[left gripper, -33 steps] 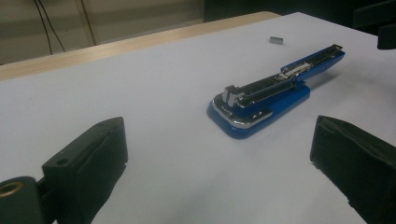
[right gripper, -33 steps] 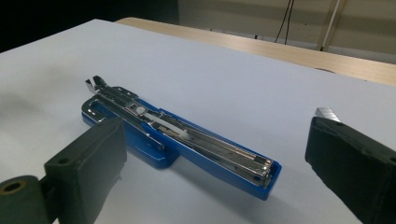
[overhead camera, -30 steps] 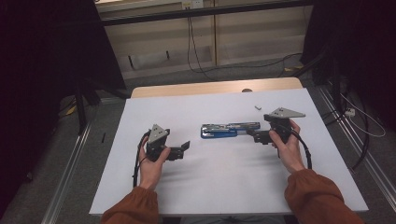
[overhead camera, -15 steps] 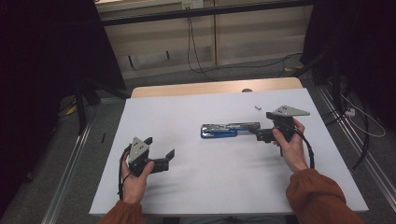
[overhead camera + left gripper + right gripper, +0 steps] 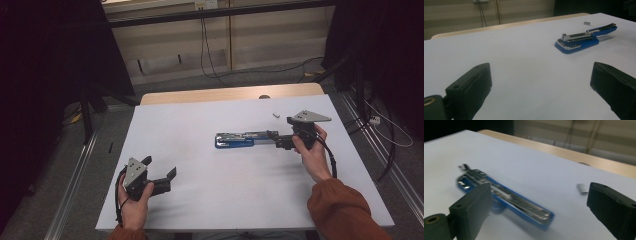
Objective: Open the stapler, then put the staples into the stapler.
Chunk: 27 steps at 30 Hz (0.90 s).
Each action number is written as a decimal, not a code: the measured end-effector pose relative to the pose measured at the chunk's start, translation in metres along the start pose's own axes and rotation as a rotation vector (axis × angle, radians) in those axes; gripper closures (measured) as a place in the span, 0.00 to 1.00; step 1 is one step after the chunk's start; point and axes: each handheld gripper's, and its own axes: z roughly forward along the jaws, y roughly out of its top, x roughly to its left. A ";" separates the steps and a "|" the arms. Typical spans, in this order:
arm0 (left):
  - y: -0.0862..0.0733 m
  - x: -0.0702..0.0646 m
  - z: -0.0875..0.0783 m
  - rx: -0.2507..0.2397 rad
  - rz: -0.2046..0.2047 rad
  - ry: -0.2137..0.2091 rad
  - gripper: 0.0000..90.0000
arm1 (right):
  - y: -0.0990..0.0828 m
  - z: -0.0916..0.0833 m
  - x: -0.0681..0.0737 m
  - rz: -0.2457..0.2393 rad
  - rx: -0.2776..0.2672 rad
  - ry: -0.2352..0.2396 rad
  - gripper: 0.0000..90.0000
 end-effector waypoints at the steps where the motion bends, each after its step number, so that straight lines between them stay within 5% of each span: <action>1: 0.000 -0.001 -0.001 -0.004 -0.001 -0.004 0.04 | 0.001 0.000 0.001 -0.010 0.004 -0.030 0.08; 4: 0.001 -0.003 -0.002 -0.011 0.004 -0.019 0.04 | 0.005 0.002 0.000 -0.003 0.016 0.003 0.04; 18: -0.001 0.000 -0.004 0.011 -0.009 -0.029 0.05 | 0.021 0.018 -0.021 0.003 0.073 -0.005 0.15; 27: 0.002 -0.002 -0.002 0.007 -0.004 -0.049 0.05 | 0.028 0.025 -0.033 0.013 0.081 0.025 0.08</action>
